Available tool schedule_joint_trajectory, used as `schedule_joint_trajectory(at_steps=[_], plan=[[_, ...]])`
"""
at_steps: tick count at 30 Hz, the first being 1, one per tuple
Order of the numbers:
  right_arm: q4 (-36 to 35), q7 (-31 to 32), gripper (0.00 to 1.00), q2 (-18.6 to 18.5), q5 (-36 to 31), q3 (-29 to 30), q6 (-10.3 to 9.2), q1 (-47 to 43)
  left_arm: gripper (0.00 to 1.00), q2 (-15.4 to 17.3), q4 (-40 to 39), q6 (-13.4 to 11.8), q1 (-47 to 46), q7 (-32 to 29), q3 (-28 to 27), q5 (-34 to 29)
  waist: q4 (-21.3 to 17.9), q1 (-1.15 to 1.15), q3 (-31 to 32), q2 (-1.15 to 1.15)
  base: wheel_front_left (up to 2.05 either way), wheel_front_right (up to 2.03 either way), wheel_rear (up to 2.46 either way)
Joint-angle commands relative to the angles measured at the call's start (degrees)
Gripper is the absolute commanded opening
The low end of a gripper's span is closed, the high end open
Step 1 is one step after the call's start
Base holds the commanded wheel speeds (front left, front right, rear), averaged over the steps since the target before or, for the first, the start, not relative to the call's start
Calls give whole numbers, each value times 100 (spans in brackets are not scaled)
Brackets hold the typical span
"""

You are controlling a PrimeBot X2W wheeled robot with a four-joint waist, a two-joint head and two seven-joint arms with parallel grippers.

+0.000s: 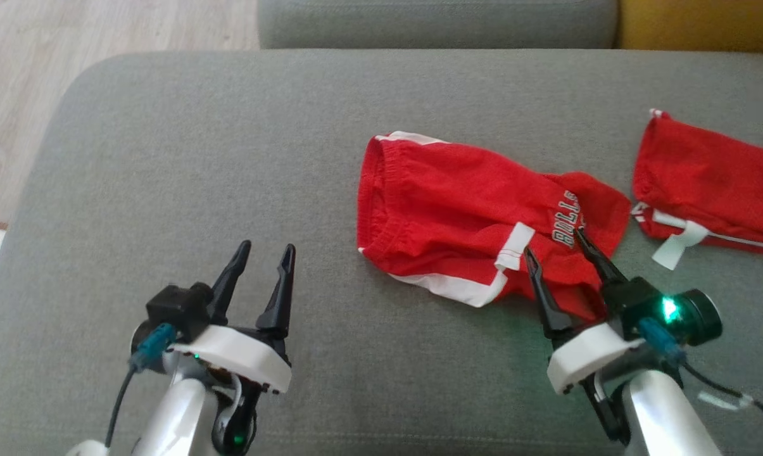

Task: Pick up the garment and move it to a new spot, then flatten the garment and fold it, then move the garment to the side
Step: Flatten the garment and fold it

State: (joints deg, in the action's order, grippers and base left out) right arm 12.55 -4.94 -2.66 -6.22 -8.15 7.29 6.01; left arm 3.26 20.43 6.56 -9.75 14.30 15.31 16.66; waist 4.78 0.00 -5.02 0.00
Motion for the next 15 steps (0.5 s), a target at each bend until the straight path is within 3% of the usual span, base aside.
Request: schedule_joint_trajectory(at_steps=[1,15], plan=[[-114,38,100,-22,-85,-111,20,278,100,9,-158,13,-298,70,-151,9,90,0,-77,0,0,0,0],[240,171,100,-22,-800,-242,20,405,100,-28,-34,33,-423,70,-96,97,407,0,-253,0,0,0,0]])
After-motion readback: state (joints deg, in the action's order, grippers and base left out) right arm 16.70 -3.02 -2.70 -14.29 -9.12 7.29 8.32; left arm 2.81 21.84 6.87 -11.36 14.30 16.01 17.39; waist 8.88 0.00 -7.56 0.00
